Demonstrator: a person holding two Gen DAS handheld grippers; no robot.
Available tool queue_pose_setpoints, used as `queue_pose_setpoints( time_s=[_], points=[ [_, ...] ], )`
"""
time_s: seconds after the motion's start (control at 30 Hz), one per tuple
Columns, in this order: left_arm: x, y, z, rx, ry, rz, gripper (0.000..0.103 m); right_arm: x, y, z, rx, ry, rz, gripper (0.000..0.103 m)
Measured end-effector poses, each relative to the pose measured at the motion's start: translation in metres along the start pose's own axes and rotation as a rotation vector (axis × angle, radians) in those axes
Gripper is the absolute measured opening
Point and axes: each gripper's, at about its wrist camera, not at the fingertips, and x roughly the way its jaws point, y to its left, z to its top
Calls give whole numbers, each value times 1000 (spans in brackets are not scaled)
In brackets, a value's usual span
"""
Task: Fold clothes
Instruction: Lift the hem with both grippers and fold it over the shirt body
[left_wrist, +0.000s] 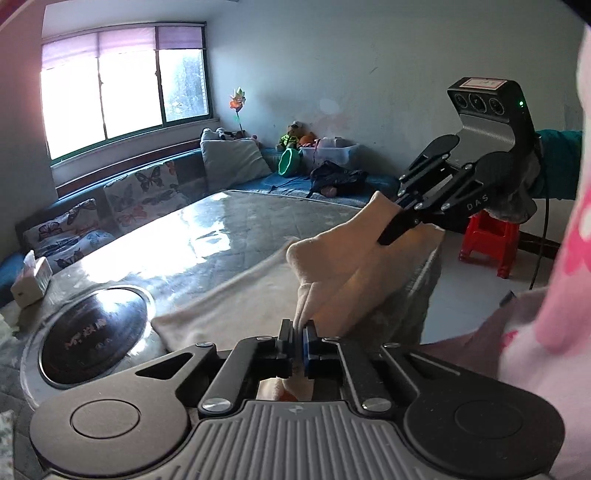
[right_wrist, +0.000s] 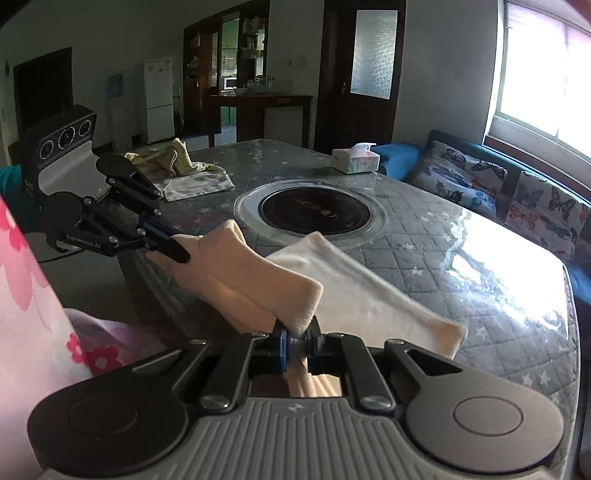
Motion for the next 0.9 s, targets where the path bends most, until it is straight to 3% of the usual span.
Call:
queue_pose_setpoints(
  time_s=[0.4, 0.67, 0.73, 0.8, 0.9],
  points=[
    [95, 101, 27, -72, 69, 68, 6, 85, -82, 47, 24, 35, -35, 8],
    [166, 127, 7, -146, 159, 155, 6, 168, -124, 22, 130, 105, -97, 10],
    [169, 127, 5, -155, 155, 169, 6, 178, -127, 14, 164, 98, -106, 20],
    [170, 126, 5, -155, 147, 183, 8, 179, -130, 9, 197, 88, -112, 21],
    [175, 128, 9, -148, 152, 200, 9, 168, -133, 5, 223, 67, -131, 39]
  ],
)
